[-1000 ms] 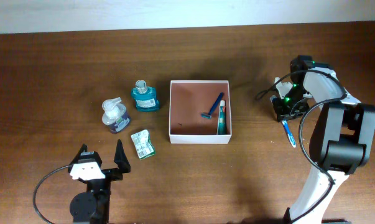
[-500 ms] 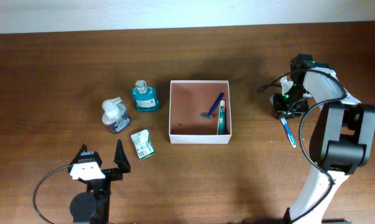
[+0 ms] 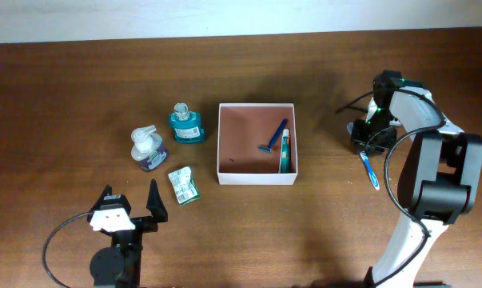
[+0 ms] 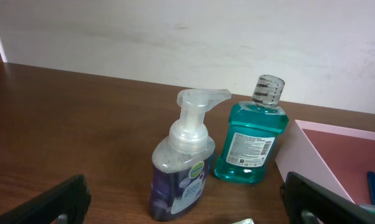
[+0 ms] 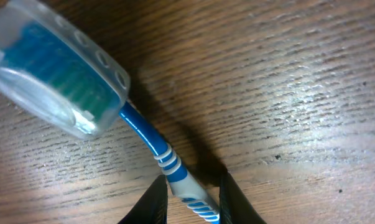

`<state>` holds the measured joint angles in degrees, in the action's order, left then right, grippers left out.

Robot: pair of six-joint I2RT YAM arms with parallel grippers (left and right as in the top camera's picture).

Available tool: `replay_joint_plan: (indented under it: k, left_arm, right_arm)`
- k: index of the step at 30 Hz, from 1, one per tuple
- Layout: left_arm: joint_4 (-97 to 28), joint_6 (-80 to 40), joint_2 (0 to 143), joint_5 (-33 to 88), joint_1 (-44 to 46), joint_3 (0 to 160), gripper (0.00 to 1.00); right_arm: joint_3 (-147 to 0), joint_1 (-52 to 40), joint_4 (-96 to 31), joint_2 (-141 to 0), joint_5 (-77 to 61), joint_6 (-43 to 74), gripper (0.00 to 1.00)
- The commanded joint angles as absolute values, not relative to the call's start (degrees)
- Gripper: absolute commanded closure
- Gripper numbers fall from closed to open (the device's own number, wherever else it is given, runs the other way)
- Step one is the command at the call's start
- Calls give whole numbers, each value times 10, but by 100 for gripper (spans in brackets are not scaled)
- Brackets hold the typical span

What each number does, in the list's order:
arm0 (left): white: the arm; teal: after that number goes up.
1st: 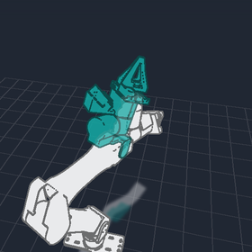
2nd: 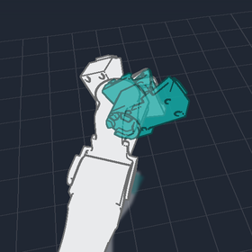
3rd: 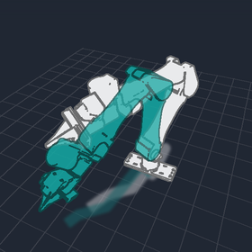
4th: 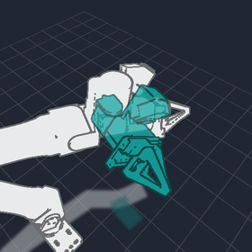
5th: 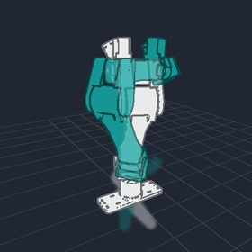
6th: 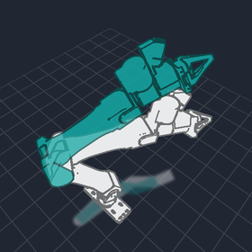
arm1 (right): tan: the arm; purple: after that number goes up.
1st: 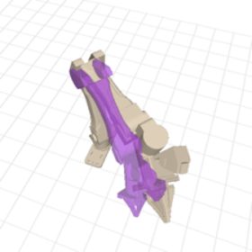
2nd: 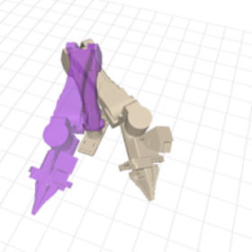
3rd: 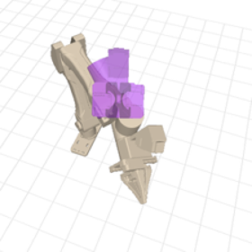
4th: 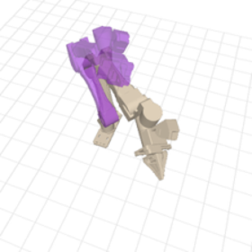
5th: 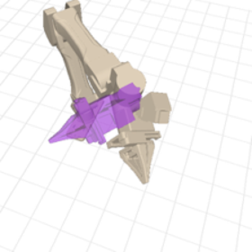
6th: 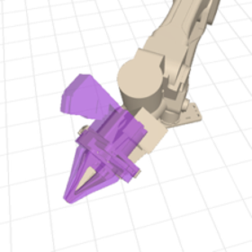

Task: Pack container
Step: 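Lower the right gripper and close it on the toothbrush handle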

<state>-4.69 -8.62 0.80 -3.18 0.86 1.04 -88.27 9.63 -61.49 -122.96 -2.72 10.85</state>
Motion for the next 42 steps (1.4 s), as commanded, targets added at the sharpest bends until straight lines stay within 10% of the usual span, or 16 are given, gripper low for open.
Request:
replay_joint_plan:
  k: [1, 22, 42]
  left_arm:
    - [-46, -81, 4, -27, 6, 5, 1]
    - [-46, -81, 4, -27, 6, 5, 1]
    - [-46, -81, 4, -27, 6, 5, 1]
  right_arm:
    - [-879, 99, -617, -1225, -41, 175, 79]
    - [-879, 99, -612, -1225, -110, 226, 78]
    - [-879, 98, -655, -1225, -31, -176, 79]
